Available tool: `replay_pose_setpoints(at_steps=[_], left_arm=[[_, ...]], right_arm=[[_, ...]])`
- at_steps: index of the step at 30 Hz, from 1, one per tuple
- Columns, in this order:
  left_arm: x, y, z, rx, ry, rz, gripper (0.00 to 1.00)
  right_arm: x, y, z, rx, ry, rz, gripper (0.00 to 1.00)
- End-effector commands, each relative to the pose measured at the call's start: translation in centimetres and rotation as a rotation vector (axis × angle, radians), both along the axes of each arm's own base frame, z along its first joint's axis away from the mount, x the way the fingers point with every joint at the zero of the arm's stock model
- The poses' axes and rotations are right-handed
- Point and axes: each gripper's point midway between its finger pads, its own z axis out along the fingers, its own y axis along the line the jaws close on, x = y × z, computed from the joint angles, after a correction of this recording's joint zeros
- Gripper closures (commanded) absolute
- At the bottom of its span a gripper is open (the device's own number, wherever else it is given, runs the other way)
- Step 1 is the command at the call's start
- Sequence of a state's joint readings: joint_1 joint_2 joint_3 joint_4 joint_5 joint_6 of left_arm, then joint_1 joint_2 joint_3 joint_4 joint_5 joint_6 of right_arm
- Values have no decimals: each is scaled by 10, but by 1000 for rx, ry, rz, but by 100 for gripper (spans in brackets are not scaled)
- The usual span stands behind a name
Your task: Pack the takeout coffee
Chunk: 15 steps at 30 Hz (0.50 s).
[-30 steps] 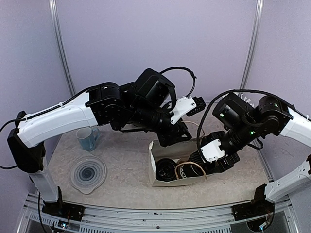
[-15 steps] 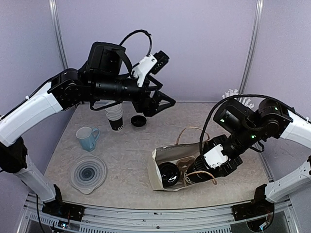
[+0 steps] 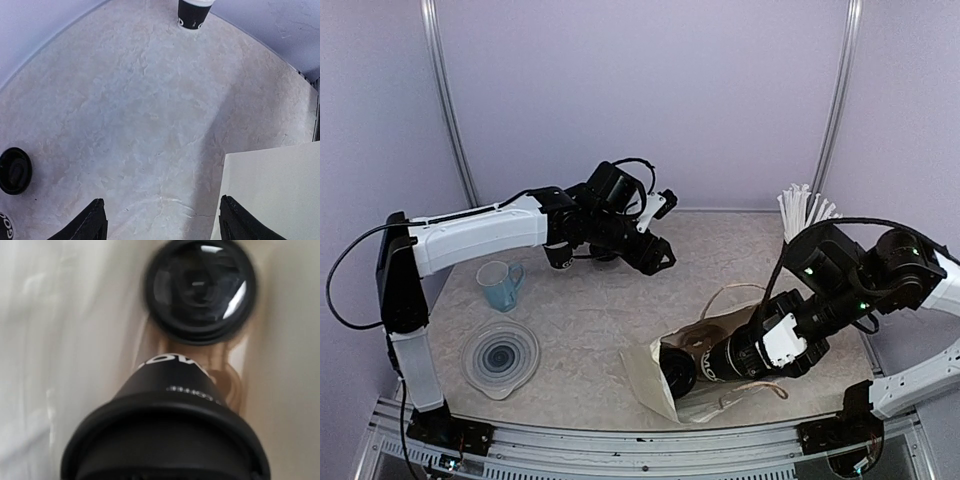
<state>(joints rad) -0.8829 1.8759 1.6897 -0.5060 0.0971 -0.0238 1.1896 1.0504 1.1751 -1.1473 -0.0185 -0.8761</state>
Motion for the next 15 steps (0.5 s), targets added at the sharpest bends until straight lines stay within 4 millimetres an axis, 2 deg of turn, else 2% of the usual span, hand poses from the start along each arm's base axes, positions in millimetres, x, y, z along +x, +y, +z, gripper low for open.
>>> replay_pose_setpoints(at_steps=[1, 3, 7, 12, 15], left_arm=[[0, -9, -18, -23, 75, -10, 25], [0, -14, -28, -14, 104, -17, 25], [-2, -18, -52, 16, 154, -35, 26], [-7, -19, -74, 25, 220, -43, 26], [-14, -20, -87, 23, 267, -58, 27]], right_arm=[[2, 1, 2, 40, -68, 26, 57], [2, -1, -5, 21, -74, 27, 56], [8, 1, -5, 14, -73, -26, 56], [32, 1, -8, -11, -151, -147, 57], [36, 4, -6, -5, -151, -182, 57]])
